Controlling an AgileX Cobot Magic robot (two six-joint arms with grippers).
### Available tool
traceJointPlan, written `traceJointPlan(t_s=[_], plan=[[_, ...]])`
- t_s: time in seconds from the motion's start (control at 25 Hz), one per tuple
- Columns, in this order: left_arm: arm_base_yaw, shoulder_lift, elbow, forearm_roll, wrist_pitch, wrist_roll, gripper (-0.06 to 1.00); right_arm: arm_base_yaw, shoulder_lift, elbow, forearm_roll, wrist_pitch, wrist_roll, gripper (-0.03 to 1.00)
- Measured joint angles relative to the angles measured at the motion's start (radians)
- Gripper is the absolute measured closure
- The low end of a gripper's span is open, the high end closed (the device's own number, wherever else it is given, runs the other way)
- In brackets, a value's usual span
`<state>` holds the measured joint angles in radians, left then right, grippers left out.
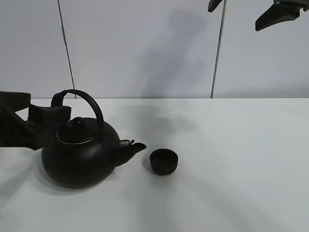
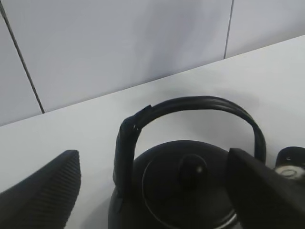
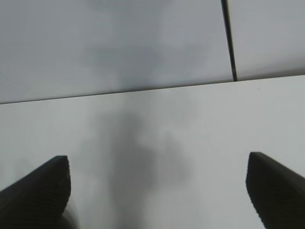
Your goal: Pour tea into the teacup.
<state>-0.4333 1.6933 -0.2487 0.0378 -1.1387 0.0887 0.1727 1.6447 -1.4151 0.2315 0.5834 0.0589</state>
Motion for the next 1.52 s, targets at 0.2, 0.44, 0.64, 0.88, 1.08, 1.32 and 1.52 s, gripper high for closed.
traceJointPlan(t_s=[0.2,0.44,0.64,0.88,1.08,1.32,1.52], plan=[[0.0,-0.116,0.058,0.0,0.001,-0.019,0.32,0.0,0.0,0.0,0.0,0.0,0.0,0.27],[0.0,-0.328,0.019,0.0,0.234,-0.095,0.31,0.0,0.0,0.0,0.0,0.0,0.0,0.27],[0.0,-0.504,-0.162,0.099,0.7,-0.234,0.31,0.0,0.0,0.0,0.0,0.0,0.0,0.27],[0.0,-0.578,-0.476,0.159,1.364,-0.405,0.31,0.0,0.0,0.0,0.0,-0.001,0.0,0.27],[0.0,-0.576,-0.713,-0.005,1.739,-0.314,0.31,0.0,0.0,0.0,0.022,0.015,0.0,0.27],[0.0,-0.424,-0.989,-0.243,2.02,-0.201,0.31,0.0,0.0,0.0,0.073,0.111,0.0,0.27],[0.0,-0.204,-1.187,-0.271,2.178,-0.192,0.31,0.0,0.0,0.0,0.096,0.2,0.0,0.27]])
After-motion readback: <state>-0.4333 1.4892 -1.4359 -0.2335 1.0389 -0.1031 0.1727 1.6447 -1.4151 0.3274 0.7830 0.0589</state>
